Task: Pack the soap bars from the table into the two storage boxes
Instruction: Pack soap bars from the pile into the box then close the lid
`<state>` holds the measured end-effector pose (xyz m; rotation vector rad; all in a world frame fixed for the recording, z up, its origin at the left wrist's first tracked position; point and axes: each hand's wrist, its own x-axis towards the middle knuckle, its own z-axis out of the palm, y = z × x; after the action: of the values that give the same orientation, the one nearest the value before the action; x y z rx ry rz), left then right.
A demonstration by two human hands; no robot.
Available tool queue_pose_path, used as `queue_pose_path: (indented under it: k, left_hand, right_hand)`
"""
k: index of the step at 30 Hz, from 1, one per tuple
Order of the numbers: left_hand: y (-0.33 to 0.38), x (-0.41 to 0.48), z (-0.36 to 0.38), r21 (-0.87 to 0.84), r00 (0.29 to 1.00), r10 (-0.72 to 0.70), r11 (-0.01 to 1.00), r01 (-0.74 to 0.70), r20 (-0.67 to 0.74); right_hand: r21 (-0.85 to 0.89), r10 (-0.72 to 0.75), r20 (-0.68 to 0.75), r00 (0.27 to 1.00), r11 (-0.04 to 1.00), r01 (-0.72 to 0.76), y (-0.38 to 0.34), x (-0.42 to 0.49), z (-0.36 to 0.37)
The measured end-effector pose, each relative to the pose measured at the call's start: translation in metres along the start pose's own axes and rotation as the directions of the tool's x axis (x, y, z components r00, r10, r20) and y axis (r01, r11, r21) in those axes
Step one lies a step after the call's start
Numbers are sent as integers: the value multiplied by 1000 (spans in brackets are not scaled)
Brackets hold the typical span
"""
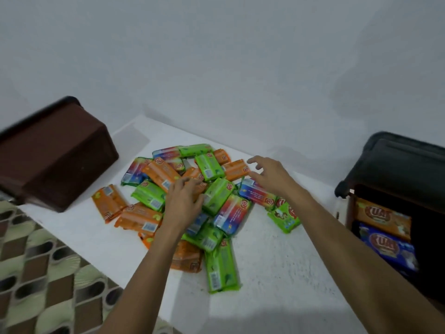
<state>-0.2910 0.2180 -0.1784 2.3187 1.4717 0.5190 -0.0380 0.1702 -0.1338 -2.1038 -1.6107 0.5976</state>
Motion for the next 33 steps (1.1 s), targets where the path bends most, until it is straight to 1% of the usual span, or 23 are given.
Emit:
queue_pose_path:
  k: [2,6,10,12,14,18,22,24,28,31,33]
  left_hand:
    - [-7,4,1,49,999,-40,998,38,36]
    - [-15,11,6,87,995,-69,994,62,71]
    - [-18,17,8,96,998,-52,994,49,28]
    - [-18,20,8,138,1000,-28,990,28,4]
    - [-17,21,9,186,1000,-21,982,21,1]
    - [-14,24,11,251,998,-60,967,50,33]
    - [-10,27,12,188,989,-125,976,108,77]
    - [-8,28,12,160,985,-147,978,131,91]
    - [-6,30,9,98,980,-164,983,153,117]
    - [-3,28,4,-38,981,-153,987,158,119]
    - [2,25,-2,-148,985,-144,976,157,92]
  right_hand:
    - [-54,-6,48,999,999,9,-2,23,13]
    - [-189,-5,143,990,981,32,-8,65,32]
    - [-381,2,316,949,916,124,-9,93,39]
    - [-439,10,358,934,884,159,-8,101,39]
    - [-465,7,352,936,869,168,-5,105,40]
    - [-490,-1,348,938,852,183,1,109,42]
    - [-525,-36,295,955,829,194,10,108,38]
    - [-482,-64,284,957,853,200,11,104,34]
    - [-305,-66,247,967,942,143,9,93,23]
    - [-155,-35,184,982,986,64,11,77,12]
    - [-23,3,120,993,1000,0,13,64,3]
